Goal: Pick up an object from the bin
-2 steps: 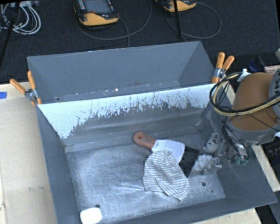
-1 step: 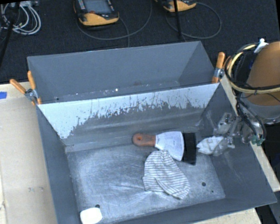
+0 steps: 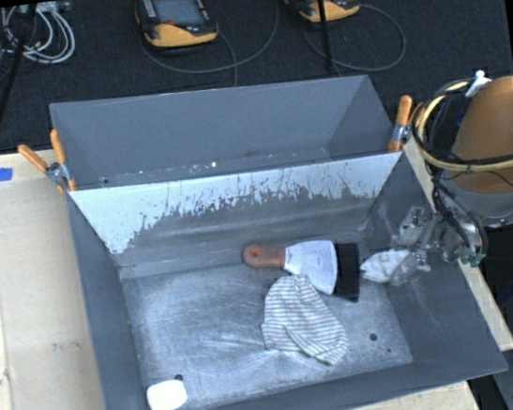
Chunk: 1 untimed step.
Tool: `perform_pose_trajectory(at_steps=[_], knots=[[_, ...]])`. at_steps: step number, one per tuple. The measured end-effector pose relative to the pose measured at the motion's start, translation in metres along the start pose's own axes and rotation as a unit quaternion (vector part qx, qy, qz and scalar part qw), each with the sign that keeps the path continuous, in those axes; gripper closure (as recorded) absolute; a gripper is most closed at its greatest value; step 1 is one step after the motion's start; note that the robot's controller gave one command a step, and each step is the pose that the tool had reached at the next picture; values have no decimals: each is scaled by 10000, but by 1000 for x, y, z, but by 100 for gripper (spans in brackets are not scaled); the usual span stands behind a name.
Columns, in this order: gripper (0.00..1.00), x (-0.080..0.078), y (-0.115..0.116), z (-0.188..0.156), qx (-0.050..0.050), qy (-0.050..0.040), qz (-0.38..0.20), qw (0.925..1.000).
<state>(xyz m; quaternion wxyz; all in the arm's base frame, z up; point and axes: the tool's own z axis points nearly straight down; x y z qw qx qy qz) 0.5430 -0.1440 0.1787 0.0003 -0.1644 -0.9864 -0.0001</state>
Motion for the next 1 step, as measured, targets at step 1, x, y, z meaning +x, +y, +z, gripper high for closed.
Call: perform_pose_trajectory(at_steps=[1], knots=[[100,-4,3,-48,-1,20,-67,10000]])
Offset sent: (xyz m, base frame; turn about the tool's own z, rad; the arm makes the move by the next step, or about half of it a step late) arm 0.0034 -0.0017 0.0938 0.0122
